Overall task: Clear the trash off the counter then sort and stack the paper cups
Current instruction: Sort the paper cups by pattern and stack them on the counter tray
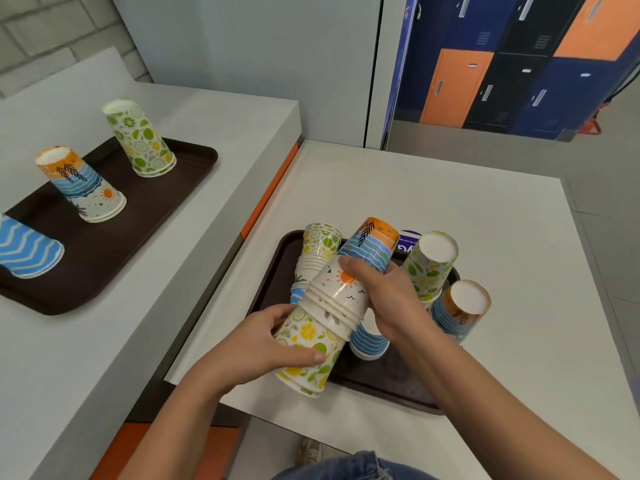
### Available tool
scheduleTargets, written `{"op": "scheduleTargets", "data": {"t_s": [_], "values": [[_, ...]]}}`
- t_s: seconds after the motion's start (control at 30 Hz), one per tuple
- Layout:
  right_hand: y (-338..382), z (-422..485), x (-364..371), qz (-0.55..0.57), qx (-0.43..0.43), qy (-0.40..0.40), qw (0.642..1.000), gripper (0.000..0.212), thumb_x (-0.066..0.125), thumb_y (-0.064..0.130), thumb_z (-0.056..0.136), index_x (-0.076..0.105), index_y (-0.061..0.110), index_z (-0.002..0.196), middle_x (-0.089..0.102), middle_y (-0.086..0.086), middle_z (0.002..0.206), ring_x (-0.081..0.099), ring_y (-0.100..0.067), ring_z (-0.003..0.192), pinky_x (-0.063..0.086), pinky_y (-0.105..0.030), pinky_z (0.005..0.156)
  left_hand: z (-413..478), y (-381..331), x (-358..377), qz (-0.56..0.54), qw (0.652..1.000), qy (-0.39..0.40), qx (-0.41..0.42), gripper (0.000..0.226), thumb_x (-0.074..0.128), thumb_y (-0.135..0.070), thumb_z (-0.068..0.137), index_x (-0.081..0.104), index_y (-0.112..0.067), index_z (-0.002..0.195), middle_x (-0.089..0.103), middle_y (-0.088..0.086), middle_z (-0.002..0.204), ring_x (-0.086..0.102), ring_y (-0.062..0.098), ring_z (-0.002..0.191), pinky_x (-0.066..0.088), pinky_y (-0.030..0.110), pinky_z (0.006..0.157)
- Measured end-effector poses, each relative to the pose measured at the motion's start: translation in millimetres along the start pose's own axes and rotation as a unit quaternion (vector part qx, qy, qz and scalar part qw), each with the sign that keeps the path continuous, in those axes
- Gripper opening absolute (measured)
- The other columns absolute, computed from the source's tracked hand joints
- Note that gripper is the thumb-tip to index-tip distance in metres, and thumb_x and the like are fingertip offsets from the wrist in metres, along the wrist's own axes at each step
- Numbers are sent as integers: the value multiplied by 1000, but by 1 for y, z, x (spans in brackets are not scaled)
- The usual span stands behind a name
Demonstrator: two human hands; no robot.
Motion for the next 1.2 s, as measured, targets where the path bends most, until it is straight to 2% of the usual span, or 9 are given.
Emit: {"op": "scheduleTargets", "data": {"t_s": [0.07, 0.23, 0.43, 0.63, 0.73, 0.83, 0.97, 1.07, 1.2], "values": [[4, 0, 0, 7, -1, 0, 1000, 25, 75, 11, 78, 65, 9, 101, 74, -7, 88, 72, -17, 75, 58, -28, 65, -2, -4, -1, -3, 1000, 22, -3, 64, 91, -28, 52, 64, -20, 110, 75, -3, 99, 72, 12, 90, 57, 30, 82], [10, 2, -2, 10, -10, -1, 1000, 25, 75, 14, 78, 65, 10, 101, 74, -4, 86, 72, -13, 71, 56, -26, 59, -3, -12, -5, -7, 999, 43, 1, 62, 85, -32, 53, 63, -21, 110, 74, -3, 100, 71, 14, 92, 57, 29, 83], [9, 3, -8, 33, -3, -2, 999, 23, 75, 13, 77, 66, 10, 97, 74, -7, 89, 72, -19, 78, 58, -35, 72, -4, -15, -7, 2, 997, 78, -9, 70, 84, -40, 48, 63, -20, 112, 74, -2, 102, 71, 15, 94, 56, 29, 84], [21, 4, -18, 79, -23, -10, 997, 22, 72, 15, 80, 65, 8, 101, 74, -10, 94, 71, -24, 88, 56, -38, 81, -8, -14, -13, -19, 992, 122, -26, 49, 80, -25, 62, 67, -12, 107, 74, 3, 102, 71, 18, 94, 57, 25, 79], [38, 0, -23, 85, -68, -33, 993, 17, 70, 12, 82, 65, 8, 97, 74, -6, 87, 71, -17, 80, 57, -28, 70, -9, -7, -18, -49, 990, 128, -20, 73, 92, -38, 44, 67, -11, 107, 74, 7, 105, 71, 22, 96, 57, 25, 77], [66, -8, -39, 49, -144, -82, 985, 13, 71, 13, 81, 66, 13, 93, 74, -4, 86, 71, -16, 79, 57, -28, 71, -7, -3, -23, -77, 992, 100, -6, 88, 93, -51, 31, 69, -11, 105, 73, 11, 106, 70, 26, 98, 57, 28, 79], [101, -27, -70, -42, -247, -140, 958, 26, 76, 18, 77, 65, 17, 101, 74, 1, 92, 72, -13, 84, 57, -26, 71, 9, -20, -23, -107, 993, 29, 32, 94, 91, -55, 25, 68, -11, 106, 75, 6, 101, 72, 21, 93, 56, 21, 72], [112, -43, -96, -123, -299, -178, 929, 37, 80, 23, 74, 62, 20, 108, 72, 1, 104, 71, -13, 93, 58, -32, 80, 32, -51, -10, -143, 986, -33, 78, 70, 90, -41, 42, 69, -12, 102, 75, 5, 98, 72, 17, 89, 56, 18, 66], [105, -56, -124, -192, -314, -234, 900, 55, 82, 38, 63, 60, 21, 111, 70, 4, 107, 69, -12, 96, 56, -41, 85, 75, -96, 20, -214, 959, -110, 152, 32, 81, -26, 69, 69, -16, 97, 75, 3, 97, 72, 15, 86, 57, 28, 73]]}}
Point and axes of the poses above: each hand's wrist, its own z-axis towards the middle knuckle, its own x-axis out of the palm, y = z × x, the point moved 3 cm from there along z, towards the middle knuckle
